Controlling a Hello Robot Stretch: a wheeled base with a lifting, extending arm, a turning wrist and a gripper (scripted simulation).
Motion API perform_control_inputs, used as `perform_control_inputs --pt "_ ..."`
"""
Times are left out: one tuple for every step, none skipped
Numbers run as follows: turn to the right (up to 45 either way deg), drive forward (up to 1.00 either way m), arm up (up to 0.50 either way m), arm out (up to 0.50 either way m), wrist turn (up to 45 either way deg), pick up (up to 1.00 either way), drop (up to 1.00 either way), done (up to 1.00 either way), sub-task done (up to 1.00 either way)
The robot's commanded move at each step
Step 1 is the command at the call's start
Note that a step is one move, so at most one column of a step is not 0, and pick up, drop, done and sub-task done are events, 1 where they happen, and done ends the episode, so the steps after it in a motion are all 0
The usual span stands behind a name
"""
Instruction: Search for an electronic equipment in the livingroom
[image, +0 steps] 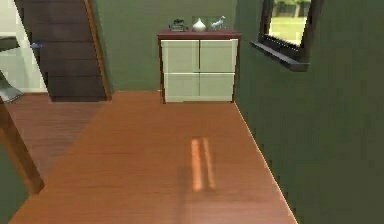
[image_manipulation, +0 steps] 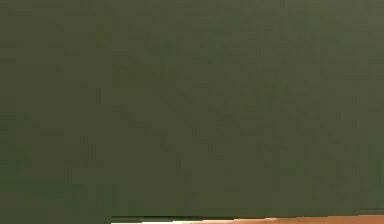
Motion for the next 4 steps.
perform_control_inputs --pt "0.0 0.65 0.00 0.00 0.0 0.00 0.00 0.00 0.00" --pt "-30.0 0.00 0.00 0.00 0.0 0.00 0.00 0.00 0.00" --pt "0.0 1.00 0.00 0.00 0.0 0.00 0.00 0.00 0.00" --pt "-12.0 0.00 0.00 0.00 0.0 0.00 0.00 0.00 0.00"
